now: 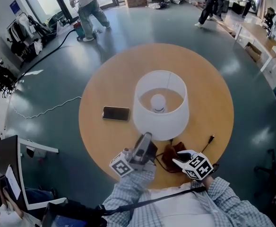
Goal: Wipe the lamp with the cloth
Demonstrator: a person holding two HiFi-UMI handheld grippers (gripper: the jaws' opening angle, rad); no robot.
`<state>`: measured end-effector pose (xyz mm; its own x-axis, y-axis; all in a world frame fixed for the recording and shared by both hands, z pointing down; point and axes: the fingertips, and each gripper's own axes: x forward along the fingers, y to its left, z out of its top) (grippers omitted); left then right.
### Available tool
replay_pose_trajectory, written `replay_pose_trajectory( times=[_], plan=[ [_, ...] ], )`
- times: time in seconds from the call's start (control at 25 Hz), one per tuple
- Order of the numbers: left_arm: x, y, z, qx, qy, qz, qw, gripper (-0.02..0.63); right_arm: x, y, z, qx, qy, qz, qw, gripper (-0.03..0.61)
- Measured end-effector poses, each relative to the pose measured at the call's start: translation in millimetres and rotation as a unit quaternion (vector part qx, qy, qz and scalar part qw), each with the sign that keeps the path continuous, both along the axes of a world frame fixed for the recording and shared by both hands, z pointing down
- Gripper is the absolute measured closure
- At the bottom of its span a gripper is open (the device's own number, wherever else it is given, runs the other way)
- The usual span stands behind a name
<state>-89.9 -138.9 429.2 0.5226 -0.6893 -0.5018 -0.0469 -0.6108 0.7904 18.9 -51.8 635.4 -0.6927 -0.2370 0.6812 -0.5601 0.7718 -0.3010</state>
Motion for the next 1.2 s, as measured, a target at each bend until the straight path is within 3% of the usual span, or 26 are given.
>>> replay_pose_trajectory(
  times=[0.2,0.32,0.56,0.76,0.88,1.2],
  plan=[
    [0.6,1.3,2.1,-0.001,0.0,0.005,1.0,0.443,31.8,-23.3,-83.4,0.066,-0.076,0.062,0.993,0.483],
    [1.7,1.2,2.4,0.0,0.005,0.012,0.9999,0.446,51.4,-43.3,-150.6,0.124,-0.115,0.091,0.981,0.483],
    [1.2,2.4,1.4,0.002,0.01,0.011,0.9999,0.447,58.7,-81.4,-291.0,0.248,-0.228,0.113,0.935,0.483],
    [-0.7,2.3,5.4,-0.011,0.013,0.008,0.9998,0.446,48.7,-107.4,-354.4,0.28,-0.3,0.101,0.906,0.483],
    [0.2,2.9,4.9,-0.01,0.012,0.007,0.9999,0.448,44.1,-122.0,-352.3,0.279,-0.301,0.105,0.906,0.483],
    [0.8,3.1,4.9,-0.014,0.015,0.008,0.9998,0.448,67.0,-152.4,-269.8,0.203,-0.234,0.152,0.939,0.483]
  ],
)
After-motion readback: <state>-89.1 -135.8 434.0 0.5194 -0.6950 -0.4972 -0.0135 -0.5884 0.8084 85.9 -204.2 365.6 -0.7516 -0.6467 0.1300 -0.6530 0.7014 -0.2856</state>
